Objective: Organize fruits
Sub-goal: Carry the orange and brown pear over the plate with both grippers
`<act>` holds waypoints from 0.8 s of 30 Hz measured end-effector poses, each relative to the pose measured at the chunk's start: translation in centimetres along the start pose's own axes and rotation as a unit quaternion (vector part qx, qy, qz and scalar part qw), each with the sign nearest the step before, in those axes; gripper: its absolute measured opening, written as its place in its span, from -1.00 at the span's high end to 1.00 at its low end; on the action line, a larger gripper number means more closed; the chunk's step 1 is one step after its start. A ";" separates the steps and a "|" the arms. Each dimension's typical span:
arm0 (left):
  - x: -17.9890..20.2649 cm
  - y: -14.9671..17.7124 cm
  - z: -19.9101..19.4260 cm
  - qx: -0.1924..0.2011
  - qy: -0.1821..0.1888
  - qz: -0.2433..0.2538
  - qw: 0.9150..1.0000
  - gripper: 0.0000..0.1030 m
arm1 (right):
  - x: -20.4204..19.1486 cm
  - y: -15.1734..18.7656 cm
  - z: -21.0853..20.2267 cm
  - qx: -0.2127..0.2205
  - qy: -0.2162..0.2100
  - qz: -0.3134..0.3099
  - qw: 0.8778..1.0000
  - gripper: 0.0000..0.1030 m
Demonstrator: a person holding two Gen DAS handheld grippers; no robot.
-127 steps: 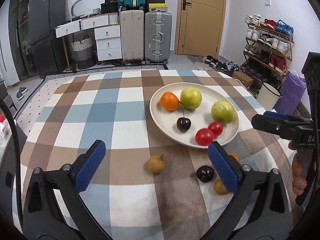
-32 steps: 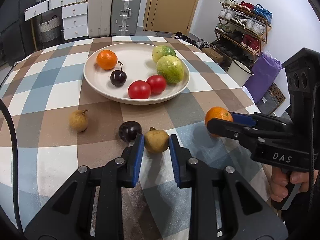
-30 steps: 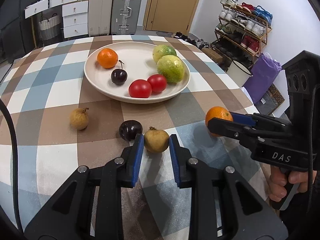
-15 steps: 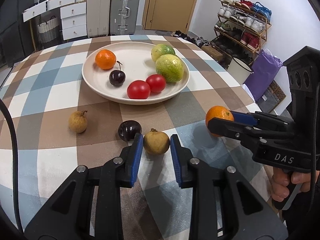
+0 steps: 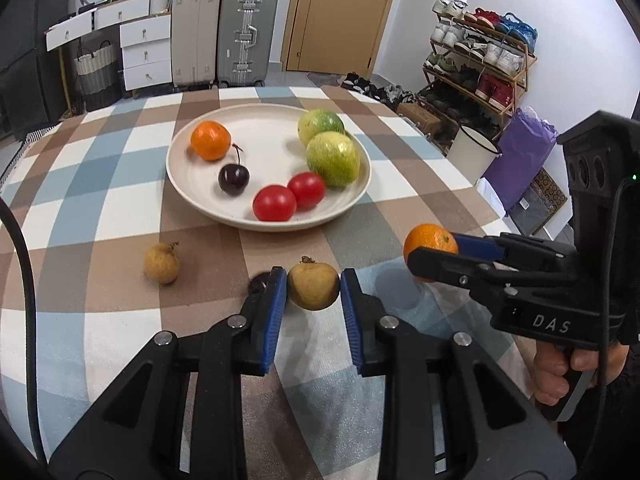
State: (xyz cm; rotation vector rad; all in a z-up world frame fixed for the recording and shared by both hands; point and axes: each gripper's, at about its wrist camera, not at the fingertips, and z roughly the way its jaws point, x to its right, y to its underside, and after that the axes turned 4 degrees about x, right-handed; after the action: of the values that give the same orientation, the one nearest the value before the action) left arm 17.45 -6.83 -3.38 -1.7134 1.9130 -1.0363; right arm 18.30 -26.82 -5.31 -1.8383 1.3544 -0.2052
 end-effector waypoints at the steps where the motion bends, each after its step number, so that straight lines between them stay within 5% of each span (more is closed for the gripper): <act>1: -0.1 -0.2 -0.2 0.004 0.000 0.000 1.000 0.52 | 0.0 -0.1 0.0 0.001 0.000 -0.001 1.000 0.21; 24: -2.4 -5.2 -0.5 0.044 -0.031 0.003 0.999 0.52 | -1.5 -4.9 1.5 0.021 -0.015 -0.038 0.999 0.21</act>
State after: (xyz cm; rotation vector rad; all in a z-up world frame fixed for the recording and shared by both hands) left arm 21.17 -4.31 0.22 -1.6703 1.8068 -1.0363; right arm 22.10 -24.31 -2.40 -1.8519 1.2523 -0.2420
